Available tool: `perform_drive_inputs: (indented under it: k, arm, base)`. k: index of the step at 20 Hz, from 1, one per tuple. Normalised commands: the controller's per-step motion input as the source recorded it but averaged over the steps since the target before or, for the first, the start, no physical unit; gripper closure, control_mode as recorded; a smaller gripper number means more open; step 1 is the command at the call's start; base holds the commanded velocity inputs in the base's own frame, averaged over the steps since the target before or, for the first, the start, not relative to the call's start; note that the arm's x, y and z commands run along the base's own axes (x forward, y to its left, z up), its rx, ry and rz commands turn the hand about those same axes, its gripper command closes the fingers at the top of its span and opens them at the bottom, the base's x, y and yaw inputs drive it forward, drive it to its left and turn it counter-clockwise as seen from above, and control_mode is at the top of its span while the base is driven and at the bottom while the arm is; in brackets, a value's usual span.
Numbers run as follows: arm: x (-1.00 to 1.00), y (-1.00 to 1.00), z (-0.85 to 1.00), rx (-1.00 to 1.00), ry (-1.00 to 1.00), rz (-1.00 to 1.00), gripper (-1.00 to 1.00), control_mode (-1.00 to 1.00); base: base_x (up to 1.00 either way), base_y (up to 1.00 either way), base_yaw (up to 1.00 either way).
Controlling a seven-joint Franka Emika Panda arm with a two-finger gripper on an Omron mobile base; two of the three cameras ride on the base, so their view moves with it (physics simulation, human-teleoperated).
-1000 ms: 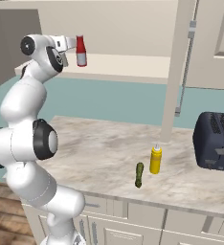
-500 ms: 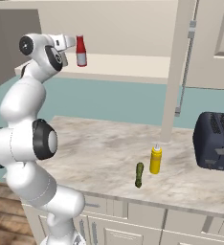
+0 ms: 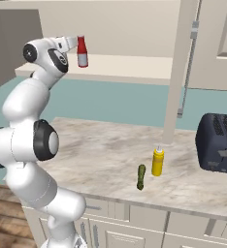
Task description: There are various items on the counter. Only move the condiments/shakers into the cabinet.
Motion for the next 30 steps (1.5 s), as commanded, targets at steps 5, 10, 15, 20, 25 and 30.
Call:
perform_drive_inputs:
  k: [5,10,15,20,25,30]
  arm:
    - [0.00,0.00,0.00,0.00,0.00,0.00,-1.00,-1.00]
    - [-0.31,0.00,0.00,0.00,-0.17,0.00,-1.00,-1.00]
    - [-0.39,0.00,0.00,0.00,-0.18,0.00,-1.00,-1.00]
    - [-1.00,0.00,0.01,0.00,-0.16,0.00,-1.00,-1.00]
    - [-1.00,0.00,0.18,0.05,-0.05,-0.05,-1.00,-1.00]
    - [-1.00,-0.02,0.51,0.17,0.09,-0.16,-1.00,-1.00]
  base:
    - [0.00,0.00,0.00]
    - [0.00,0.00,0.00]
    - [0.00,0.00,0.00]
    - [0.00,0.00,0.00]
    - [0.00,0.00,0.00]
    - [0.00,0.00,0.00]
